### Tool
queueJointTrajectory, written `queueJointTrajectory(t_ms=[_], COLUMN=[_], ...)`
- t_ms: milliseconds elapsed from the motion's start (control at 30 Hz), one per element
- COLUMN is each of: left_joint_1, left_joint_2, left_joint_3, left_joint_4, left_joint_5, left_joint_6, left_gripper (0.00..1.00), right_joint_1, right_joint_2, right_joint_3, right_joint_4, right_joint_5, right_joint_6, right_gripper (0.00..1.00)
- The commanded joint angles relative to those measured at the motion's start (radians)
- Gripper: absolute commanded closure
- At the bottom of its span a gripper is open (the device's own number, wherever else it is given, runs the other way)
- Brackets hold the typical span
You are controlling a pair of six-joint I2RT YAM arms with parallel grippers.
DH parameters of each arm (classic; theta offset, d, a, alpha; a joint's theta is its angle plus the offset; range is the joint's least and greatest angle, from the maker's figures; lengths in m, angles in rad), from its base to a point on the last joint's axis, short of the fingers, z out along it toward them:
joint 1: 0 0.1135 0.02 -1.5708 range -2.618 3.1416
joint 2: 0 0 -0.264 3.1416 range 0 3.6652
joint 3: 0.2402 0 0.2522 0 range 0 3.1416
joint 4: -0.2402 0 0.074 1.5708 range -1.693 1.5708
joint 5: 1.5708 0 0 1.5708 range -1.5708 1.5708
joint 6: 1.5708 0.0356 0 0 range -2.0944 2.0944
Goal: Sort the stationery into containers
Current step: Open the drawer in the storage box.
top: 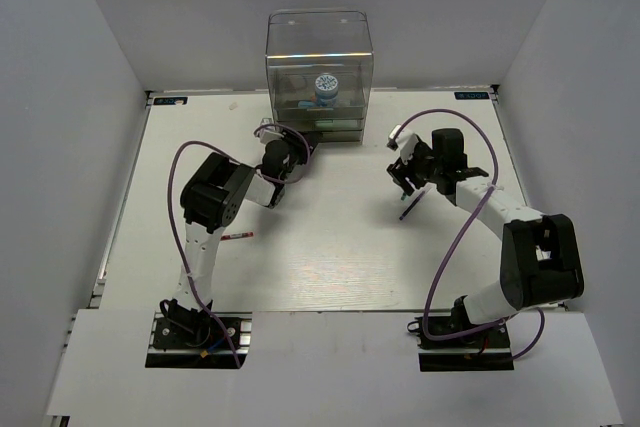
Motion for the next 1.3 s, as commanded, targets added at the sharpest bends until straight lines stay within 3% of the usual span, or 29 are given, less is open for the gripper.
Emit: queueJointTrajectory(t_ms=[0, 400, 667, 800, 900, 967, 1167, 1267], left_joint_1=[0.007, 0.016, 0.016, 0.016, 0.016, 0.016, 0.016, 0.016], left_joint_2=[-0.034, 0.006, 0.015, 0.015, 0.015, 0.015, 0.024, 0.024], left_joint_3=[0.044, 0.149, 0.160, 0.127, 0.105, 0.105, 0.105, 0.126], left_joint_4=[-0.027, -0.136, -0.117, -0.074, -0.054, -0.054, -0.074, -0.105], left_joint_5=[0.008, -0.011, -0.032, -0.041, -0.041, -0.018, -0.009, 0.002], left_joint_6=[0.003, 0.003, 0.003, -0.007, -0.017, -0.017, -0.017, -0.017], left_gripper=[0.57, 0.56, 0.93, 0.98, 0.95, 0.81, 0.64, 0.62], right_joint_1=[-0.011, -0.022, -0.027, -0.030, -0.031, -0.030, -0.031, -0.033], right_joint_2=[0.004, 0.016, 0.013, 0.013, 0.013, 0.013, 0.010, 0.009], right_joint_3=[-0.002, 0.014, 0.010, 0.005, 0.004, 0.004, -0.006, -0.007], right_joint_4=[0.041, 0.041, 0.041, 0.041, 0.041, 0.039, 0.041, 0.041], right_joint_5=[-0.015, -0.024, -0.028, -0.031, -0.031, -0.034, -0.032, -0.032], right_joint_6=[-0.005, -0.005, -0.006, -0.006, -0.008, -0.006, -0.011, -0.016], right_gripper=[0.27, 0.27, 0.27, 0.27, 0.27, 0.27, 0.27, 0.27])
